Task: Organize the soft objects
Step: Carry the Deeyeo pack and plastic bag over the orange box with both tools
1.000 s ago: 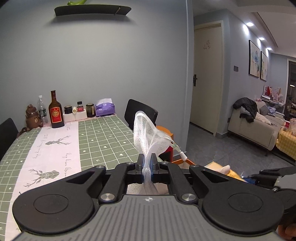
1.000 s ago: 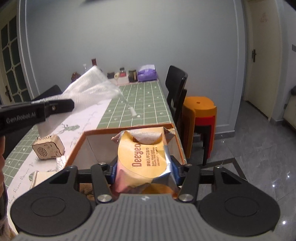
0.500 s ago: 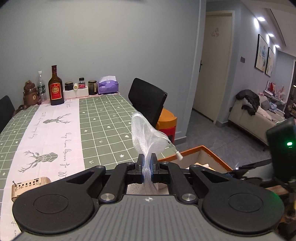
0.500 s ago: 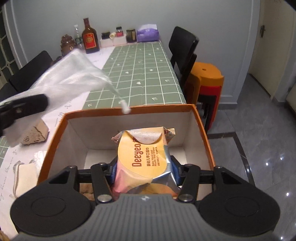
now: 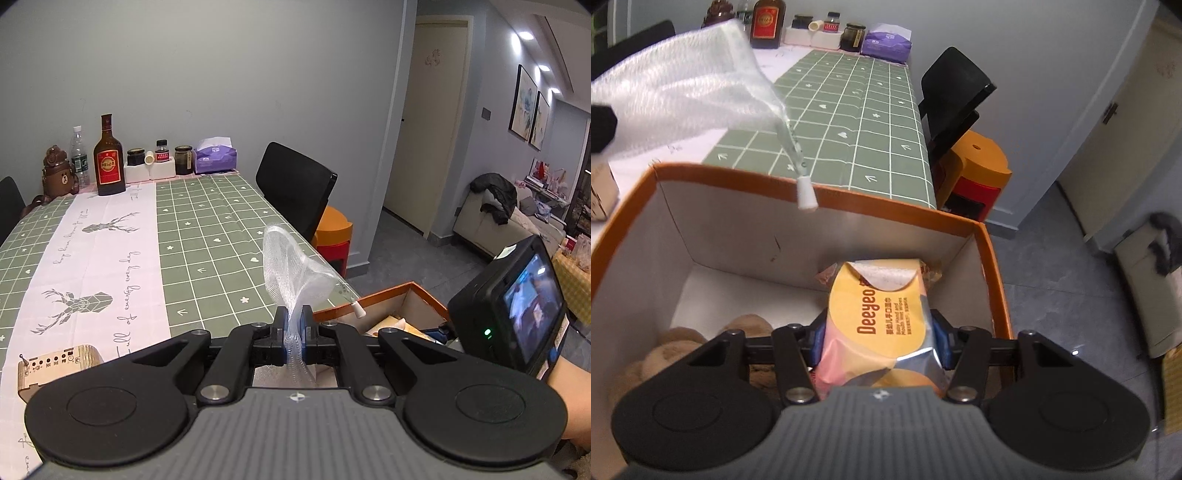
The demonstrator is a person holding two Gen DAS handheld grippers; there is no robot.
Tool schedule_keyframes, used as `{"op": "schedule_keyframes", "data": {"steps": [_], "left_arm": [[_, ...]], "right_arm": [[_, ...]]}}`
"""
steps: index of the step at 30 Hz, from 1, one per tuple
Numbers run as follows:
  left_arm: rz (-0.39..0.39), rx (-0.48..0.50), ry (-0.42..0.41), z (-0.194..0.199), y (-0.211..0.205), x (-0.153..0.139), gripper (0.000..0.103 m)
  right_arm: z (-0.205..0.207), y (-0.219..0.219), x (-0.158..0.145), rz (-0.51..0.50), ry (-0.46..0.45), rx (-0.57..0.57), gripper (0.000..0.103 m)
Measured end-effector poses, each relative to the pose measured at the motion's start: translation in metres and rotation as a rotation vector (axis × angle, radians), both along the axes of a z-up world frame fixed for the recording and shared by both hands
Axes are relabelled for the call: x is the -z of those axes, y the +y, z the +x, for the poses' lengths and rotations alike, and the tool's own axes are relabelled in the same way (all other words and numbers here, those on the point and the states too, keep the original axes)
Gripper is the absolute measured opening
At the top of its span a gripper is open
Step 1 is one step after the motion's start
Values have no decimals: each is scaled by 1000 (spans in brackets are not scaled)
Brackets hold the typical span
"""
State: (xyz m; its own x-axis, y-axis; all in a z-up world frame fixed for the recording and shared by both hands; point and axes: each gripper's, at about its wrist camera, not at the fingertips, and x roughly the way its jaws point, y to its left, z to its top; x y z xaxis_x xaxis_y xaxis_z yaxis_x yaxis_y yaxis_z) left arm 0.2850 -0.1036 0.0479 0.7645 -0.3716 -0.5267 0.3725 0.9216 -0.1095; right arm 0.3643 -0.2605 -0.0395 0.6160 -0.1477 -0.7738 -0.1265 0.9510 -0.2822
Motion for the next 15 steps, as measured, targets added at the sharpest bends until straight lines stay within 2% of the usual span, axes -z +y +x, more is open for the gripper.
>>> {"op": "schedule_keyframes", "data": {"steps": [2, 3, 4, 10, 11, 13, 14, 15], "left_arm": [[0, -1, 0, 0, 0, 0, 6], [-1, -3, -1, 0, 0, 0, 6], [-2, -8, -2, 1, 1, -1, 7], [-12, -21, -9, 1, 6, -4, 8], [-15, -22, -11, 1, 7, -4, 8], [-17, -25, -12, 1, 8, -5, 8], [-18, -27, -12, 1, 8, -5, 8], [-18, -28, -11, 1, 8, -5, 9]], "right_arm": [[0, 1, 2, -22, 5, -10, 57], [0, 1, 1, -18, 7, -9, 69], [0, 0, -1, -16, 1, -4, 74], [-12, -1, -14, -14, -56, -37, 75], [-16, 0, -16, -7, -61, -52, 72], [-21, 1, -18, 14, -58, -88, 51], [-22, 3, -18, 22, -43, -103, 32], [-21, 5, -17, 27, -24, -118, 18]]}}
